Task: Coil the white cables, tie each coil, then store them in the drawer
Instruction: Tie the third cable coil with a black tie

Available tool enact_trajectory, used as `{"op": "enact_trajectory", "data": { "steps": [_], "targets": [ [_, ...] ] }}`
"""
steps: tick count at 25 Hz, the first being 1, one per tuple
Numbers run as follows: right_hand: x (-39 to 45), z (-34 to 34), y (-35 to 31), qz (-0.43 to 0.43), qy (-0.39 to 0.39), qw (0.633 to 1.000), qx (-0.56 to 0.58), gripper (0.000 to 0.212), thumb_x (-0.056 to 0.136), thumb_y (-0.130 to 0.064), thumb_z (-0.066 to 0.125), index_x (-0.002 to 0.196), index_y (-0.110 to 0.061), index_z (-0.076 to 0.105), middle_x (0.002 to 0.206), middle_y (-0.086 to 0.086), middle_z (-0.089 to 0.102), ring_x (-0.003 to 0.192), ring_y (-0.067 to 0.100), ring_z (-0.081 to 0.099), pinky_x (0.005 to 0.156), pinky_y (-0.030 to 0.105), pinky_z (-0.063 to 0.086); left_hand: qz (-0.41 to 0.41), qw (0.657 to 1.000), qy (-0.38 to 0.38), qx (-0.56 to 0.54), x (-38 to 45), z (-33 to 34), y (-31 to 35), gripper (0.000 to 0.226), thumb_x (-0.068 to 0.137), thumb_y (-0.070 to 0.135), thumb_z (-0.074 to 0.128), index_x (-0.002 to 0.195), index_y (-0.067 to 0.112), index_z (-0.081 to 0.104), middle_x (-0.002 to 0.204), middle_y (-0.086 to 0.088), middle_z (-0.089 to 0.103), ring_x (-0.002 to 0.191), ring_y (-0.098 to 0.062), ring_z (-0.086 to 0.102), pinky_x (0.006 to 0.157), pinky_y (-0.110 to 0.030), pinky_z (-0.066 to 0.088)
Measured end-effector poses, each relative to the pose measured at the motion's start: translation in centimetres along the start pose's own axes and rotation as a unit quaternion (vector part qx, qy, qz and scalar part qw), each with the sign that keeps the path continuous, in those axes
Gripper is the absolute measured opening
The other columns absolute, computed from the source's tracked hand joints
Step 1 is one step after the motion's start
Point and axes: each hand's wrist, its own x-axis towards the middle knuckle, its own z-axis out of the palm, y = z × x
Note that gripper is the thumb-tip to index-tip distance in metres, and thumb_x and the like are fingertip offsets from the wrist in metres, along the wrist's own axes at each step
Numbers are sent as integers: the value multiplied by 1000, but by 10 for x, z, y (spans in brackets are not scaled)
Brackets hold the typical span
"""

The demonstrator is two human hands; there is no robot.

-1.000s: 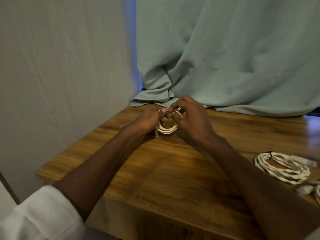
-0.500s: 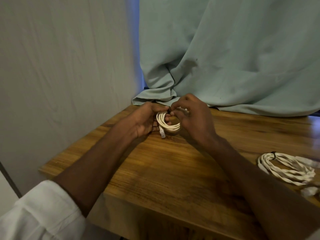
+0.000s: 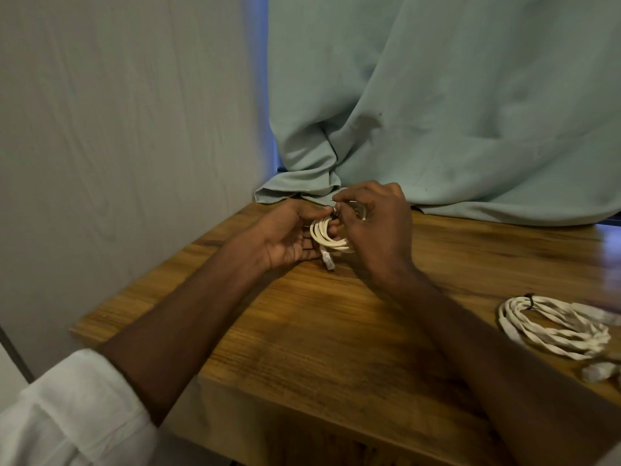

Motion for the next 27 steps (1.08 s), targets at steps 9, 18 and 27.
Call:
{"op": "enact_trajectory", "data": {
  "steps": [9, 18, 27],
  "targets": [
    [0, -2, -1, -39, 16, 999, -22, 17, 92, -31, 71, 108, -27, 77, 98, -12, 74, 96, 10, 47, 82, 37, 42, -9, 999, 4, -44, -3, 4, -1, 47, 80, 19, 73, 124, 6, 67, 122, -14, 67, 118, -30, 65, 113, -53, 46],
    [3, 3, 1, 89, 35, 993, 68, 25, 93, -29, 72, 117, -34, 72, 106, -8, 70, 98, 4, 56, 72, 21, 47, 52, 990, 30, -130, -5, 9, 1, 51, 88, -5, 67, 139, -5, 59, 131, -21, 67, 114, -29, 68, 97, -46, 59],
    [-1, 1, -3, 44, 4, 994, -102, 22, 91, -40, 70, 108, -30, 79, 98, -10, 78, 99, 17, 59, 90, 41, 43, 69, 986, 75, -132, -3, 12, -3, 15, 95, -9, 60, 105, -2, 67, 90, -18, 73, 78, -26, 74, 81, -44, 64]
  ]
}}
